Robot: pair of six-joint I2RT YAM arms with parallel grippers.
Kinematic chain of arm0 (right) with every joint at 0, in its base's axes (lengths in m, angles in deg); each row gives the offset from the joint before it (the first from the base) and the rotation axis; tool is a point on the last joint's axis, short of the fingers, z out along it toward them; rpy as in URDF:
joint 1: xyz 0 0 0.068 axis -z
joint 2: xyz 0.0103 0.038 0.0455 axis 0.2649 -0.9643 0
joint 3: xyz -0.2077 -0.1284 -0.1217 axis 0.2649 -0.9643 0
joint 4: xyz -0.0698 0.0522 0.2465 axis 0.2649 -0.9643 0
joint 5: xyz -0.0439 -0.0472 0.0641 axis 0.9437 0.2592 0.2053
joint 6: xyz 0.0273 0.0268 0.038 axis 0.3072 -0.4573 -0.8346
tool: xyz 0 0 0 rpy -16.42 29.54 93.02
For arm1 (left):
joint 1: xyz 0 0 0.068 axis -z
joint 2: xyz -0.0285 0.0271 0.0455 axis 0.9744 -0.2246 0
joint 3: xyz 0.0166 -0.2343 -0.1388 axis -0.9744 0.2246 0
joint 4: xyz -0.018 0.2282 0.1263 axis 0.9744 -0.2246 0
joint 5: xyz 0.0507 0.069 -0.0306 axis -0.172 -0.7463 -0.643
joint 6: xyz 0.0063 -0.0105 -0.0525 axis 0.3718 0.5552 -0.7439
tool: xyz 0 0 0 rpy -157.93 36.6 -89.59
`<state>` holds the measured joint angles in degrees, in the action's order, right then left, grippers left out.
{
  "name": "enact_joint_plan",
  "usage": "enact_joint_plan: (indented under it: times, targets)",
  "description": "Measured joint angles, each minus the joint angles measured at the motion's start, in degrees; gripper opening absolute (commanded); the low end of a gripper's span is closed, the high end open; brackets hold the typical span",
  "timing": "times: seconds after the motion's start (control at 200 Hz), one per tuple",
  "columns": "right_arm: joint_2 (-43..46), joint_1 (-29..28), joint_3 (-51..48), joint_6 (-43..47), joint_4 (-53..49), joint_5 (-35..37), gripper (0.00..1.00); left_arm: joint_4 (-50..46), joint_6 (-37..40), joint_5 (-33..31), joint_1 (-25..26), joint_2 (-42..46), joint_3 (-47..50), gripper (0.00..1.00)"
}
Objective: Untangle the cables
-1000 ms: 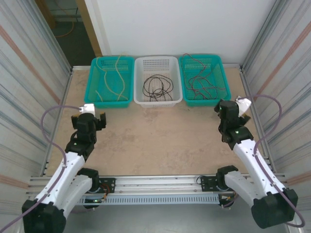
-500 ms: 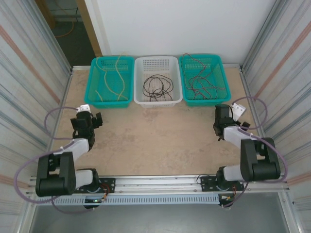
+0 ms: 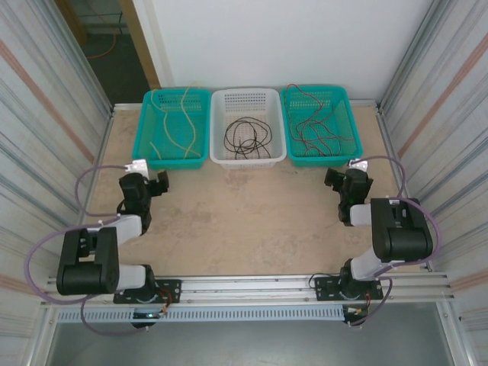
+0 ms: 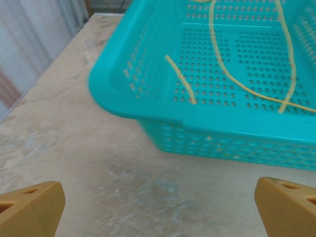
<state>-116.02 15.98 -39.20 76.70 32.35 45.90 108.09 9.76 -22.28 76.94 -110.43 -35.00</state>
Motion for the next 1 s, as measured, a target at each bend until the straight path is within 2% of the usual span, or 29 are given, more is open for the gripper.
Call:
enact_joint_plan:
  times: [0.055,0.175,1.002]
  targets:
    - [0.02,0.00,0.00,0.20,0.57,-0.61,0.99,4.83,0.63,0.04,1.40,-4.87,0.20,0.99]
    - [0.00,0.00,0.00,0.28,1.25,-1.05,0.99,4.72,2.45,2.54,2.51,-8.87,-0.28,0.99]
    - [0.00,0.00,0.00,0.35,1.86,-1.22,0.99,4.87,2.60,1.44,2.84,-8.63,-1.99,0.99]
